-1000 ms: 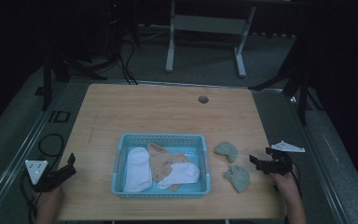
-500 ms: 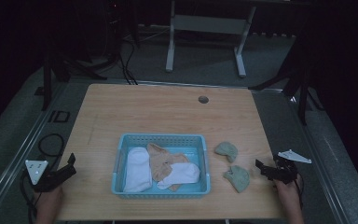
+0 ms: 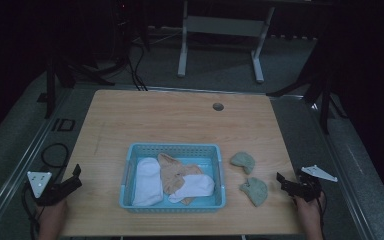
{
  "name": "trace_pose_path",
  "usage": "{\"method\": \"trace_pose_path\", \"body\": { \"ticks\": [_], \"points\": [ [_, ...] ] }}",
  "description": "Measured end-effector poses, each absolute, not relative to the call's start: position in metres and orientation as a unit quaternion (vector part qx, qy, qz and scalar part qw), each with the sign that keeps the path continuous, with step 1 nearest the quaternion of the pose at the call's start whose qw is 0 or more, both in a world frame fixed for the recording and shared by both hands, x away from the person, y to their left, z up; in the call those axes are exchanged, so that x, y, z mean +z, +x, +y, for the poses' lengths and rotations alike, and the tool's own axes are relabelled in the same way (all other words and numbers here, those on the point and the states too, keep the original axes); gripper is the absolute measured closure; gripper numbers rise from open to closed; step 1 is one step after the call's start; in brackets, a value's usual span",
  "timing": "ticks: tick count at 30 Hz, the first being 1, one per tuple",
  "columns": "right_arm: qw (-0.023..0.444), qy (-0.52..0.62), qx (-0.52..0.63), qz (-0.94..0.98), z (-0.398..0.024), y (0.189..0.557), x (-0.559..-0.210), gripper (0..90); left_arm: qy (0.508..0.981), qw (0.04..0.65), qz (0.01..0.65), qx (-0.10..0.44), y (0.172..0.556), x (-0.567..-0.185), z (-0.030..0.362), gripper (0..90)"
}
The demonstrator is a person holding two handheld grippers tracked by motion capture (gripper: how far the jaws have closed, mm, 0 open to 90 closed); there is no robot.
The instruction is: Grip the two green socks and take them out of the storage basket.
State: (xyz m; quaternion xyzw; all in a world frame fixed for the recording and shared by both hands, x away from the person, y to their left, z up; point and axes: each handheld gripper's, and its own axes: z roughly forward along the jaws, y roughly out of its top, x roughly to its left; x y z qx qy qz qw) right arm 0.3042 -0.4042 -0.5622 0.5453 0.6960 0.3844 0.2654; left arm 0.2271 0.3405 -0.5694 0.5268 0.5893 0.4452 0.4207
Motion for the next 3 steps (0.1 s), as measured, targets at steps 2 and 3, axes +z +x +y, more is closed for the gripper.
{"method": "trace_pose_path", "body": {
  "ticks": [2, 3],
  "points": [
    [0.261, 0.55, 0.383, 0.695, -0.4046, 0.3051, -0.5623, 13.3, 0.527, 0.42, 0.59, 0.445, 0.2273, -0.5694, 0.3405, 0.7],
    [0.26, 0.552, 0.381, 0.695, -0.4048, 0.3055, -0.5624, 13.4, 0.527, 0.421, 0.59, 0.445, 0.2272, -0.5694, 0.3405, 0.7]
  ]
}}
